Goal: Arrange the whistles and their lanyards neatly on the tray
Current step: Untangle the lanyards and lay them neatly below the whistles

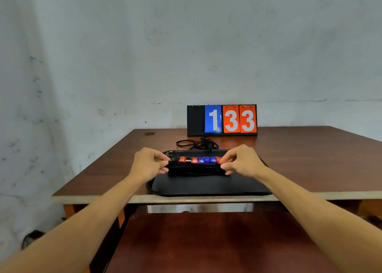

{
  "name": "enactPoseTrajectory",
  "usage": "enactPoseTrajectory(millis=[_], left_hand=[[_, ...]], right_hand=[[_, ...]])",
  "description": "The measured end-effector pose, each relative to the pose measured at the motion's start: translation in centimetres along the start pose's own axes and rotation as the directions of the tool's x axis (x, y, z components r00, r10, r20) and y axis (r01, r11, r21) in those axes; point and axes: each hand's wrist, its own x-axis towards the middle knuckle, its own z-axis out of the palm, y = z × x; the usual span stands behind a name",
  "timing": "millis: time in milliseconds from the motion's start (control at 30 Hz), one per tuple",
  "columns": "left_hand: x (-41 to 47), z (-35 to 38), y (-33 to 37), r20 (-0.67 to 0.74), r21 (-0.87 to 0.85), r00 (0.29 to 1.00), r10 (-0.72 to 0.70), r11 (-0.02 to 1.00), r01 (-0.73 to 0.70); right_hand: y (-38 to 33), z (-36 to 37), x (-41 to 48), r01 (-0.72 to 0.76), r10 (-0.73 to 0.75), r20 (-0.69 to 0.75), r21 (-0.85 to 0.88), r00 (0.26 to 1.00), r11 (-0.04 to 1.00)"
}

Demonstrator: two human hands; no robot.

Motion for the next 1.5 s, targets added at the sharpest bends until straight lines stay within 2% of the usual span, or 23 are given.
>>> enactPoseTrajectory(millis=[167,333,500,833,1000,1133,1267,1500], left_hand=[[0.5,0.9,-1.3,0.028,0.234,0.993,0.118,0.965,-0.121],[1.5,1.4,-1.9,0.070,0.217,0.988,0.136,0.965,-0.149],[1.9,1.7,-3.0,0.104,0.070,0.993,0.063,0.995,-0.071],[2.0,1.8,-3.5,0.085,0.016,0.996,-0.016,1.000,0.014],[2.0,1.8,-3.5,0.063,-0.028,0.998,-0.007,1.000,0.009],[1.6,1.5,-3.3,0.072,-0.114,0.997,0.004,0.993,0.004],[1.6,1.3,-3.4,-0.026,-0.224,1.000,0.018,0.974,-0.023],[2.9,1.7,-4.2,-0.112,-0.319,0.975,-0.192,0.936,0.148]], right_hand=[[1.6,0.4,1.1,0.116,-0.112,0.031,-0.215,0.993,0.970],[3.6,0.2,1.6,0.143,-0.137,0.041,-0.288,0.990,0.947],[5.1,0.9,1.9,0.153,-0.167,-0.032,-0.259,0.985,0.954],[5.3,1.3,2.0,0.224,-0.242,-0.023,-0.302,0.970,0.926],[5.1,1.3,2.1,0.226,-0.256,-0.029,-0.382,0.966,0.896],[3.9,0.5,2.2,0.214,-0.294,-0.115,-0.451,0.949,0.866],[2.2,0.7,4.1,0.230,-0.329,-0.179,-0.421,0.927,0.878],[0.2,4.1,8.8,0.127,-0.210,-0.187,-0.377,0.960,0.917]])
